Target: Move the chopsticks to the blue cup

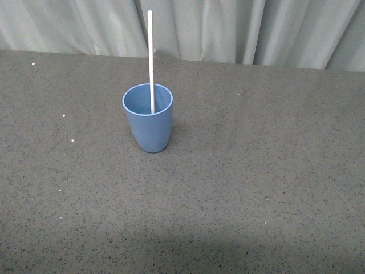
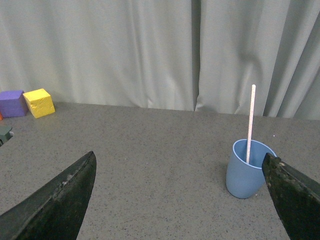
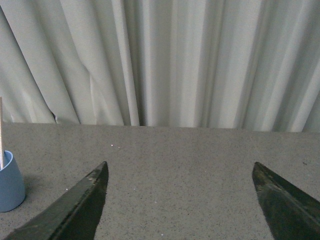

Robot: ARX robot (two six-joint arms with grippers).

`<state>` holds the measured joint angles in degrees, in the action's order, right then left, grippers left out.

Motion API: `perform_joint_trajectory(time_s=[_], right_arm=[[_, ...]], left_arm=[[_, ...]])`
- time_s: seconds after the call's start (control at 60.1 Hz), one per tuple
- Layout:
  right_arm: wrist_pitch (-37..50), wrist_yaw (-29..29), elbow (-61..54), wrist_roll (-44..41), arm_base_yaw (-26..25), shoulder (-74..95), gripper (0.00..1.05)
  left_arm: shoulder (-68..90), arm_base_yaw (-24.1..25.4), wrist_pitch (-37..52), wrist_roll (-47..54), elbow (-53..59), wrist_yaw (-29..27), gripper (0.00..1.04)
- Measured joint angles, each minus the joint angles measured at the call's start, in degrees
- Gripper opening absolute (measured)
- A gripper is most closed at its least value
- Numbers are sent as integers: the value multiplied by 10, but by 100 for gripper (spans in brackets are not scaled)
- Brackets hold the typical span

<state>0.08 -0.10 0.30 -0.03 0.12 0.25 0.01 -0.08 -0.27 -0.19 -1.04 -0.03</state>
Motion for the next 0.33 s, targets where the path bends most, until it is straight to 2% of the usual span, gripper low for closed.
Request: perform_joint_trajectory(time_s=[0.033,0.067,0.116,0.333], right_arm=[[0,0,0,0,0,0,96],[0,0,0,1,0,0,97],[0,0,0,0,0,0,95],[0,0,0,0,0,0,95]], left_arm=[[0,0,0,0,0,0,98],[0,0,0,0,0,0,98],[0,0,0,0,0,0,98],[0,0,0,0,0,0,98]])
